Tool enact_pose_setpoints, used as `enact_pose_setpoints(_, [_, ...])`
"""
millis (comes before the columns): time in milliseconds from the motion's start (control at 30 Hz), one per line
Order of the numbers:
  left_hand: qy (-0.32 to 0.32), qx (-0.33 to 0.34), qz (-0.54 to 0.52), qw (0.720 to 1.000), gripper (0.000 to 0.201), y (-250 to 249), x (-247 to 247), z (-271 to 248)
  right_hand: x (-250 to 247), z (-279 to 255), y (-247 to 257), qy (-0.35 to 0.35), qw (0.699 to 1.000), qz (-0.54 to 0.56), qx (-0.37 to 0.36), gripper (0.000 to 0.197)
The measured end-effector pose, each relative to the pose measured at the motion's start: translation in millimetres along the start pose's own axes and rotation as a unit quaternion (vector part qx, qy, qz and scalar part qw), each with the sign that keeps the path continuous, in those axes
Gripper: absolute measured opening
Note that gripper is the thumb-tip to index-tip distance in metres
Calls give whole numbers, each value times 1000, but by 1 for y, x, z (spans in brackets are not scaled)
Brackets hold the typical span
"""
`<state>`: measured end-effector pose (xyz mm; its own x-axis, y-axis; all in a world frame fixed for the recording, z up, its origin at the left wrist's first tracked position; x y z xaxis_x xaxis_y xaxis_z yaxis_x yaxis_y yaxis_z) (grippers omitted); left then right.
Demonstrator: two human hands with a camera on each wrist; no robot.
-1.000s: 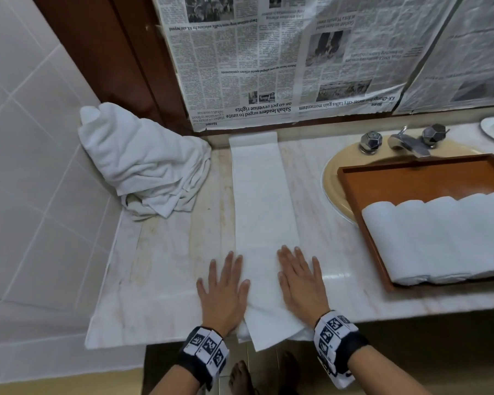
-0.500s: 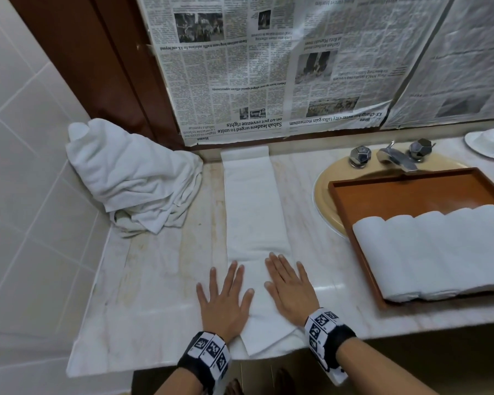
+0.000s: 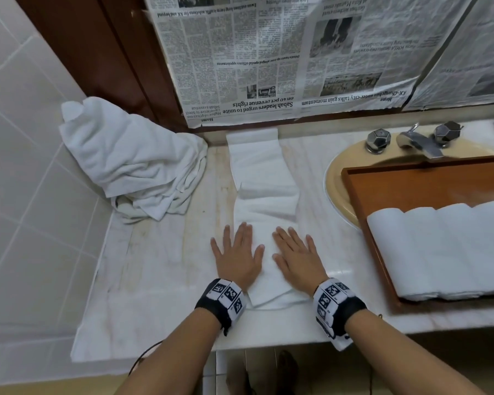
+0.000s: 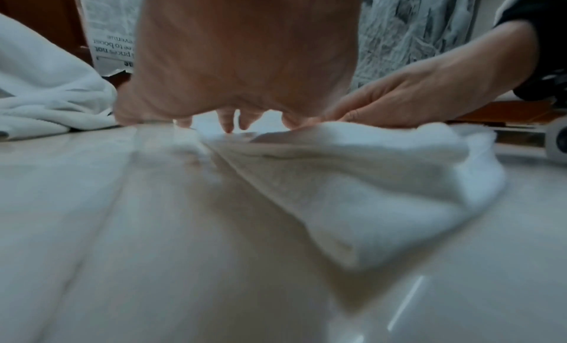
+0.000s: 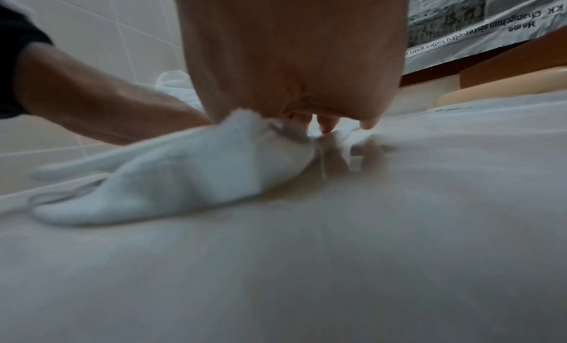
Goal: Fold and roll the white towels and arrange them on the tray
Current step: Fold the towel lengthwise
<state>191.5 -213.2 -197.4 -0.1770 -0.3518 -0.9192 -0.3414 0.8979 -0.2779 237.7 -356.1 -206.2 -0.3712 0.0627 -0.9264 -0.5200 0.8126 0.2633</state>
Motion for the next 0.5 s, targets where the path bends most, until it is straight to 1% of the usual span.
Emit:
enact_pose_setpoints(67, [4, 38, -7, 999, 56, -11, 3, -5, 4, -13, 2, -4, 1000, 8, -6, 80])
enact_pose_setpoints(100, [12, 45, -4, 999, 55, -13, 7, -8, 6, -19, 3, -3, 1000, 12, -6, 80])
enact_pose_setpoints(200, [24, 35, -2, 999, 57, -8, 17, -13, 15, -40, 10, 14, 999, 15, -29, 80])
enact_pose_setpoints(267, [28, 36, -24, 999, 58, -7, 16, -13, 14, -50, 11, 19, 998, 49, -40, 83])
enact_pose_setpoints(300, [27, 36, -43, 998, 58, -6, 13, -15, 8, -54, 8, -1, 995, 91, -32, 82])
enact_pose_setpoints(333, [22, 36, -61, 997, 59, -5, 10, -20, 0, -58, 1, -36, 990, 138, -12, 80])
enact_pose_setpoints(367, [15, 38, -74, 996, 59, -4, 7, -26, -9, -60, -7, -67, 982, 178, 13, 75])
enact_pose_setpoints(400, [11, 43, -82, 996, 60, -2, 6, -34, -15, -64, -14, -77, 974, 209, 34, 69])
enact_pose_setpoints(433, [12, 49, -88, 995, 60, -1, 7, -44, -16, -68, -19, -65, 969, 233, 43, 62])
enact_pose_setpoints(467, [8, 58, -97, 994, 60, 0, 9, -55, -14, -74, -21, -37, 966, 253, 41, 59])
enact_pose_setpoints(500, [3, 68, -106, 992, 60, 1, 11, -65, -11, -81, -20, -6, 964, 264, 34, 59])
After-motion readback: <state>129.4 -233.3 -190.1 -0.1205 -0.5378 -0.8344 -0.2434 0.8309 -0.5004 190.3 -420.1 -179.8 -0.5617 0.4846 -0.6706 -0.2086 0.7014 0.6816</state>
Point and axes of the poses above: each hand's wrist, its own z-axis towards the middle knuckle, its own x-axis out of the palm, y = z × x, the point moved 8 cm from there along z, towards the middle knuckle, and after that the axes turned 3 degrees about x, right-handed, at the moved point
